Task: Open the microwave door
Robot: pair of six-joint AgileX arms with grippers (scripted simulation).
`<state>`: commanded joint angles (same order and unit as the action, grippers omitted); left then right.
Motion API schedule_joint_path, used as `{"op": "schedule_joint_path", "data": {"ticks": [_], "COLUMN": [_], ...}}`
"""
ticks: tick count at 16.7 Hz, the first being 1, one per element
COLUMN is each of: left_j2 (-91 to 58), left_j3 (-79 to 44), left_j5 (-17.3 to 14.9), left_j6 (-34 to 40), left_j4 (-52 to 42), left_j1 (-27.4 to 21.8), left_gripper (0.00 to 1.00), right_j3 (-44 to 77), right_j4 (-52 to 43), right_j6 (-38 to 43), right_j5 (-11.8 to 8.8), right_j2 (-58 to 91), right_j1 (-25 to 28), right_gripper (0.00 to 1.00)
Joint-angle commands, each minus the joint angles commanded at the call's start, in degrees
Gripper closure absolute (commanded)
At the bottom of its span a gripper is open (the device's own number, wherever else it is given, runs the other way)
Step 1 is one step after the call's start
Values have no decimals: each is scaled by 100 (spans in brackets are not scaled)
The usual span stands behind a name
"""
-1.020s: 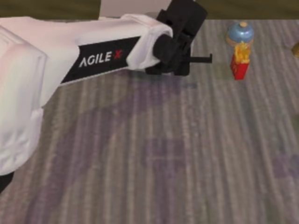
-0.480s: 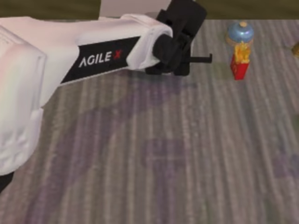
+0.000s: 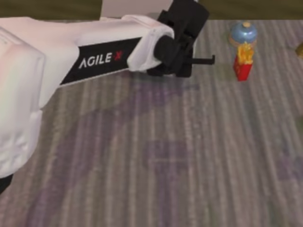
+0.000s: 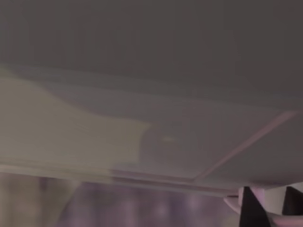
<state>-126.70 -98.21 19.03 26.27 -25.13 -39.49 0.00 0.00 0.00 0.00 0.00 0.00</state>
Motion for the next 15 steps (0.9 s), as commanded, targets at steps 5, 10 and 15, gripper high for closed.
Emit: {"op": "schedule_joint_path", "data": {"ticks": [5, 10, 15], "left_j2": [305, 312, 312], "left_j3": [448, 458, 458], "left_j5": [-212, -218, -218], "left_j6": [-325, -333, -333], "left_j4": [288, 296, 296], "left_j1": [81, 82, 82], "left_gripper": [100, 100, 100], "right_j3": [0, 0, 0], "right_j4": [0, 0, 0], "right_j6": [0, 0, 0], "right_j5": [0, 0, 0], "right_j2": [0, 0, 0], "right_j1": [0, 0, 0], "right_gripper": [0, 0, 0]}}
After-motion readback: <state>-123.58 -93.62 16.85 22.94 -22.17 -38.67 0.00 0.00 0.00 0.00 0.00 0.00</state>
